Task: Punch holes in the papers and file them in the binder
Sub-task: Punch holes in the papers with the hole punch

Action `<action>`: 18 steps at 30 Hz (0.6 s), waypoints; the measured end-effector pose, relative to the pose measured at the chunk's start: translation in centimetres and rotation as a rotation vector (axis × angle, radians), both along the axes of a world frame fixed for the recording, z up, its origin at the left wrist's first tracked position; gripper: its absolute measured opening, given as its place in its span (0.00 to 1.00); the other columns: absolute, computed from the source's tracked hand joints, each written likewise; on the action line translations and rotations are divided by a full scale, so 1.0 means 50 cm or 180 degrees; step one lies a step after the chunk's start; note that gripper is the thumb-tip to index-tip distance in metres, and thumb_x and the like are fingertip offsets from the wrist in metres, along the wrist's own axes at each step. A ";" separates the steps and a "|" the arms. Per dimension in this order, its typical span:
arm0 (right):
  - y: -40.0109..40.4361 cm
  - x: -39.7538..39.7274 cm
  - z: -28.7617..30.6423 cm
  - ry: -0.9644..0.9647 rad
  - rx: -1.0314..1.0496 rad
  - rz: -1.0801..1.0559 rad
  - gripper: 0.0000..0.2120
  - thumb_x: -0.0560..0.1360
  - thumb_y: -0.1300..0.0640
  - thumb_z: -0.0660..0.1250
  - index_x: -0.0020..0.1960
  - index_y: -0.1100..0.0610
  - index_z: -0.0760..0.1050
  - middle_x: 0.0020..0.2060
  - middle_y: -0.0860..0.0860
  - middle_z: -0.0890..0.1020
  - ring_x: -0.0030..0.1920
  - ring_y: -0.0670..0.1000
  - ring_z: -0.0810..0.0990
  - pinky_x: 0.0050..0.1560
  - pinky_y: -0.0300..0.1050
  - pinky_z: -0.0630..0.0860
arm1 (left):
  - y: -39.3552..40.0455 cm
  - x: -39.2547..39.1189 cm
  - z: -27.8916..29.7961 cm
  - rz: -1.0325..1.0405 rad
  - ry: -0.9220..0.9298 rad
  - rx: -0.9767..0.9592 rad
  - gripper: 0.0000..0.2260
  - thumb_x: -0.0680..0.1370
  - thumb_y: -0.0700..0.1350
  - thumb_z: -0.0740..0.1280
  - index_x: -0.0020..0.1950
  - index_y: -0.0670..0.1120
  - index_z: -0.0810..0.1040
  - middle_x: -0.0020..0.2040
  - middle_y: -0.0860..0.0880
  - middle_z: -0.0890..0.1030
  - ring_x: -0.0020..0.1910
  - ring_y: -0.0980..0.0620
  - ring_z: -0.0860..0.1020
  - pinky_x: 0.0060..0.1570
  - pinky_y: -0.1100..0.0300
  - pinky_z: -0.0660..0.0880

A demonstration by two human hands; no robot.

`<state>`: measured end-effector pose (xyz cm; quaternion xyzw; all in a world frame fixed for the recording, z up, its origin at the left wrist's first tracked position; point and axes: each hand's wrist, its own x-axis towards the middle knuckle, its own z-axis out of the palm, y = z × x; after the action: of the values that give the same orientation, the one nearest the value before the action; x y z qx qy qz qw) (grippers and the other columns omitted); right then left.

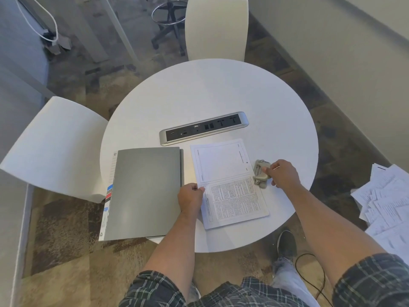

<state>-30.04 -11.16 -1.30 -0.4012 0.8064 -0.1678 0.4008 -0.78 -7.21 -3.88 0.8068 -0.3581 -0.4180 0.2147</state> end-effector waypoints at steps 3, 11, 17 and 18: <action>0.004 0.001 0.000 -0.0162 -0.0068 -0.0052 0.12 0.76 0.50 0.74 0.49 0.56 0.74 0.39 0.53 0.84 0.35 0.55 0.85 0.43 0.54 0.83 | -0.001 0.003 -0.001 -0.0011 -0.0006 0.0013 0.08 0.77 0.44 0.73 0.44 0.39 0.84 0.40 0.47 0.84 0.38 0.50 0.78 0.35 0.65 0.71; -0.004 0.010 -0.019 -0.0451 -0.0268 0.0404 0.06 0.74 0.55 0.75 0.50 0.53 0.81 0.43 0.53 0.86 0.45 0.56 0.86 0.49 0.56 0.83 | -0.005 0.006 -0.003 -0.0034 0.0031 0.0009 0.04 0.77 0.43 0.73 0.44 0.44 0.84 0.40 0.49 0.84 0.40 0.50 0.80 0.42 0.60 0.76; -0.012 0.002 -0.025 -0.0620 -0.0342 0.0658 0.13 0.71 0.57 0.79 0.55 0.53 0.82 0.45 0.53 0.86 0.46 0.54 0.84 0.48 0.51 0.81 | -0.008 0.012 -0.012 -0.0063 0.0103 -0.0025 0.04 0.76 0.43 0.74 0.43 0.44 0.85 0.41 0.47 0.86 0.41 0.49 0.82 0.46 0.56 0.79; -0.014 0.002 -0.026 -0.0660 -0.0351 0.0629 0.14 0.71 0.58 0.79 0.56 0.54 0.82 0.44 0.54 0.86 0.45 0.54 0.84 0.46 0.51 0.81 | -0.009 0.013 -0.013 -0.0073 0.0129 -0.0027 0.03 0.76 0.43 0.74 0.44 0.44 0.85 0.40 0.48 0.86 0.41 0.49 0.82 0.45 0.57 0.79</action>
<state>-29.95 -11.85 -2.62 -0.4805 0.7068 -0.2121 0.4738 -0.12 -7.67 -4.52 0.7931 -0.3647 -0.4351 0.2205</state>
